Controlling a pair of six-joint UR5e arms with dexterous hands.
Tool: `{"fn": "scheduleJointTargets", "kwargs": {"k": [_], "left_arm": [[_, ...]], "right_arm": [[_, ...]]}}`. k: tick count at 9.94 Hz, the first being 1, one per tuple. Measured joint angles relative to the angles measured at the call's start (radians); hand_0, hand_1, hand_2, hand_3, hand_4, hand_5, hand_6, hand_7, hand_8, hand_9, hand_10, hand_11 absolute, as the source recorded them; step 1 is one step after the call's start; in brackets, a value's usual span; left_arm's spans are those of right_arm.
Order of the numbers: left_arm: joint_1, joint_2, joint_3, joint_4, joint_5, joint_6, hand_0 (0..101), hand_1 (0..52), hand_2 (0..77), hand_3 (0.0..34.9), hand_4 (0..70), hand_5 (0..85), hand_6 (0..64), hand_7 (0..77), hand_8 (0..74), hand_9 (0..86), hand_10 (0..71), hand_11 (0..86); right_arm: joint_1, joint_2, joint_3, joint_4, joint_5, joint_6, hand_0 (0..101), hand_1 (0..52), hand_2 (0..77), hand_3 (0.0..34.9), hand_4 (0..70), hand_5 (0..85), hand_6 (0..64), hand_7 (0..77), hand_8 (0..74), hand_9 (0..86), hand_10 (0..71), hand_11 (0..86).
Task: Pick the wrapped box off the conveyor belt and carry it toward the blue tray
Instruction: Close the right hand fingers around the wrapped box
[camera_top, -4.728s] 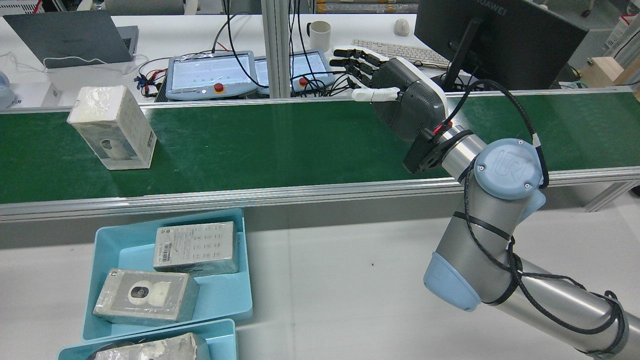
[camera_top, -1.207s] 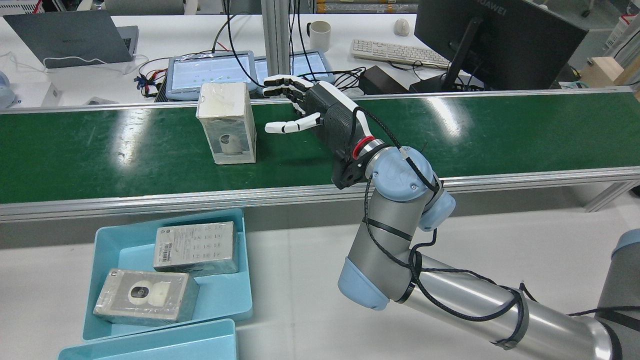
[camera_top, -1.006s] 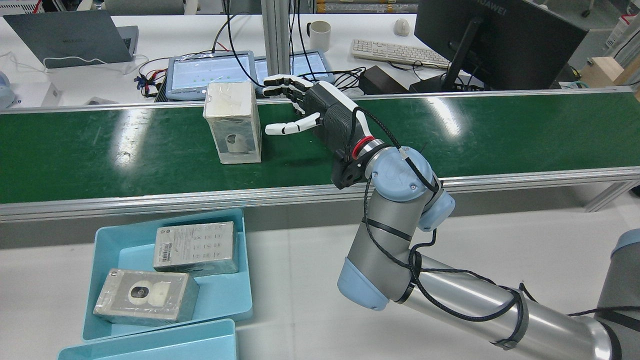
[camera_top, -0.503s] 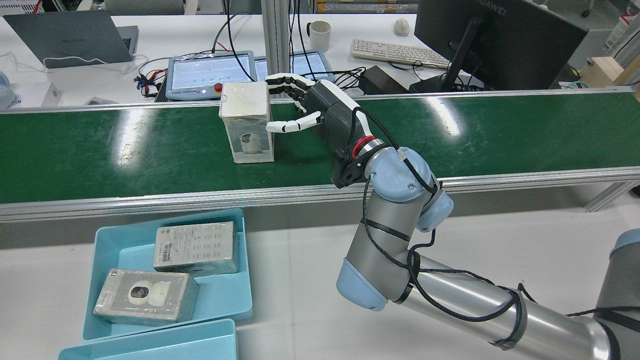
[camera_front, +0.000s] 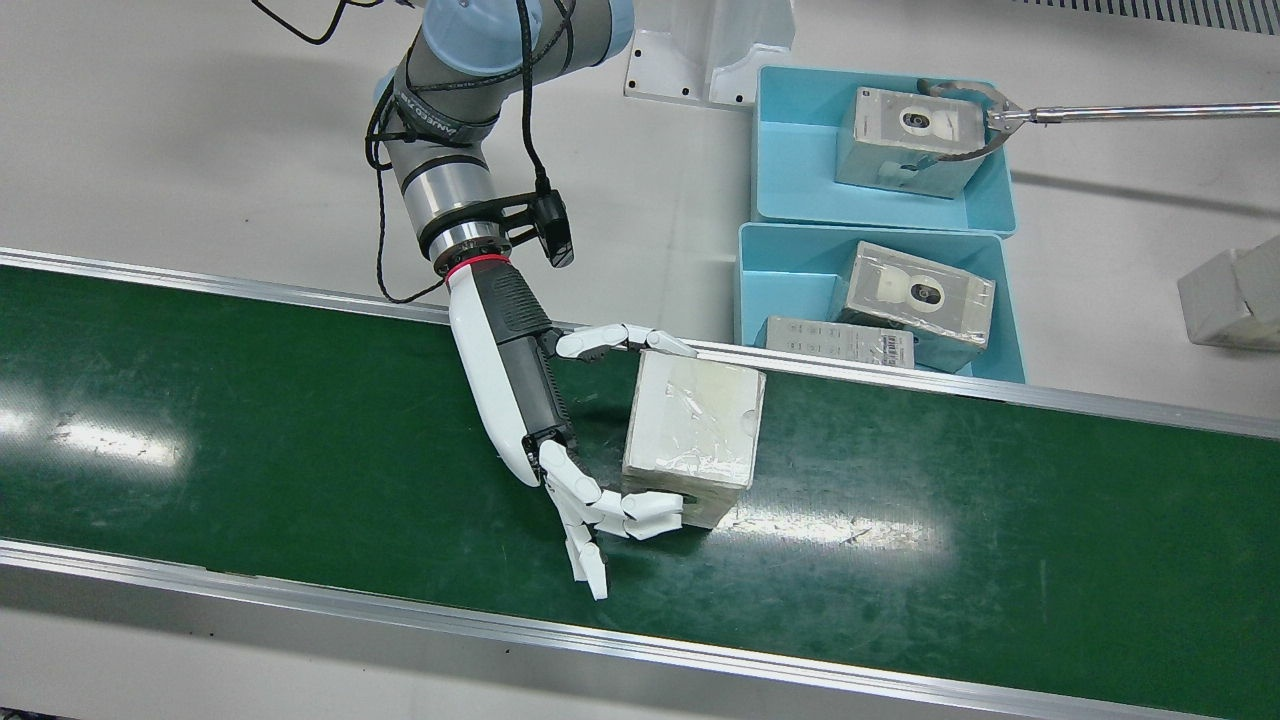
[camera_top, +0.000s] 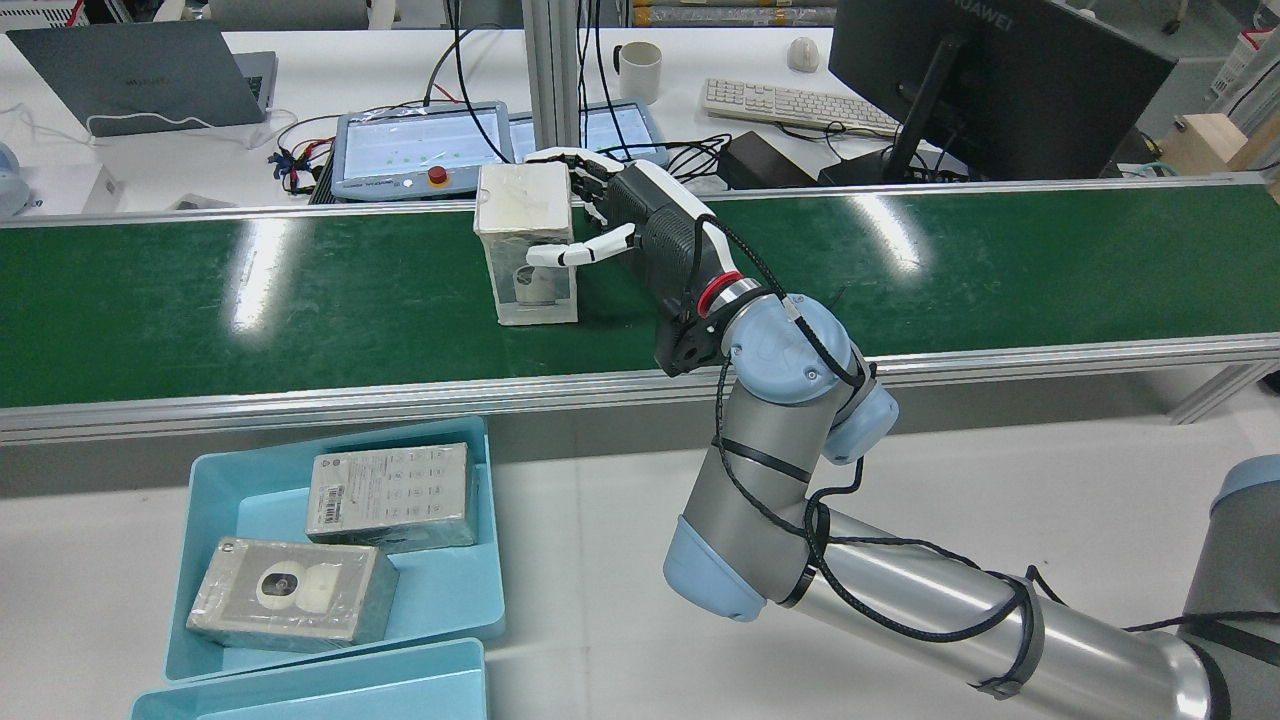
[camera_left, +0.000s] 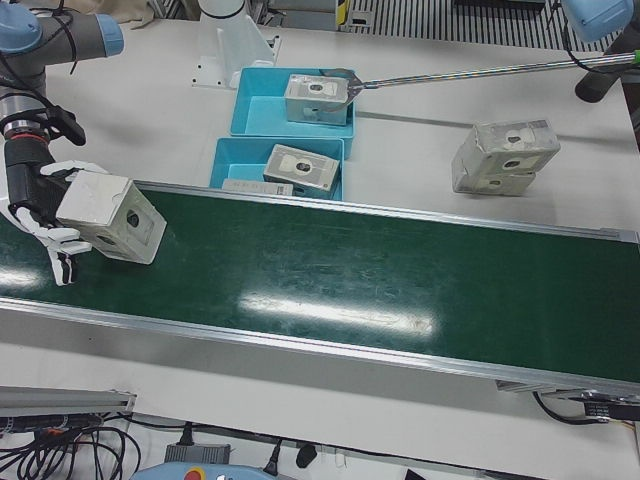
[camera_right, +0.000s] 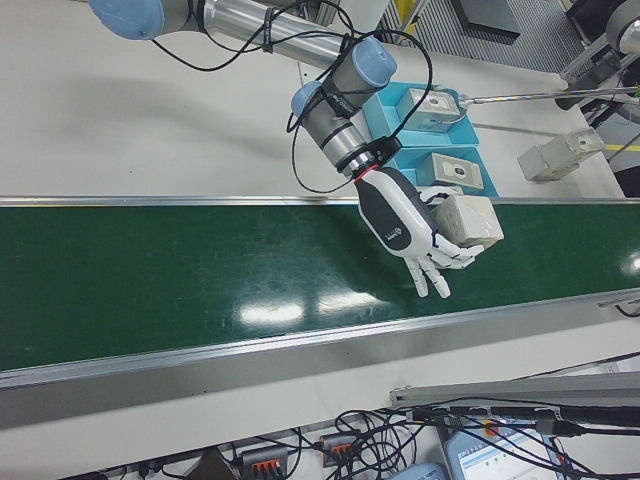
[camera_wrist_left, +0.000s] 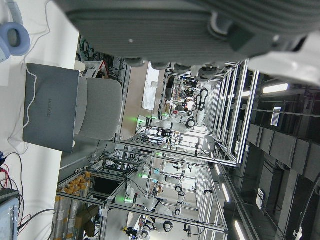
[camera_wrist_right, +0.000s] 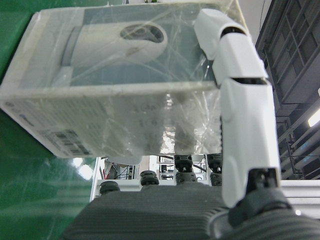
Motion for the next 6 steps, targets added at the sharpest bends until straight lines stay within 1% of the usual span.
{"fn": "scheduleJointTargets", "kwargs": {"k": [3, 4, 5, 6], "left_arm": [[0.0, 0.0, 0.0, 0.0, 0.0, 0.0, 0, 0.0, 1.1, 0.0, 0.0, 1.1, 0.0, 0.5, 0.5, 0.0, 0.5, 0.0], [0.0, 0.0, 0.0, 0.0, 0.0, 0.0, 0, 0.0, 1.1, 0.0, 0.0, 1.1, 0.0, 0.5, 0.5, 0.0, 0.5, 0.0], [0.0, 0.0, 0.0, 0.0, 0.0, 0.0, 0, 0.0, 1.1, 0.0, 0.0, 0.5, 0.0, 0.5, 0.5, 0.0, 0.0, 0.5], [0.0, 0.0, 0.0, 0.0, 0.0, 0.0, 0, 0.0, 1.1, 0.0, 0.0, 0.5, 0.0, 0.5, 0.5, 0.0, 0.5, 0.0]], "right_arm": [[-0.008, 0.002, -0.002, 0.0, 0.008, -0.001, 50, 19.1, 24.0, 17.4, 19.1, 26.7, 8.2, 28.4, 0.5, 4.4, 0.0, 1.1], [-0.009, 0.002, -0.002, 0.0, 0.017, -0.001, 53, 20.7, 27.3, 15.1, 22.4, 30.5, 10.9, 34.9, 2.2, 8.2, 0.0, 1.1], [-0.01, 0.002, -0.002, 0.0, 0.023, -0.001, 53, 20.7, 27.3, 15.1, 22.4, 30.5, 10.9, 34.9, 2.2, 8.2, 0.0, 1.1], [-0.01, 0.002, -0.002, -0.002, 0.028, 0.0, 54, 19.1, 29.5, 12.8, 25.6, 32.7, 14.2, 37.6, 10.4, 14.2, 3.8, 1.1]]}}
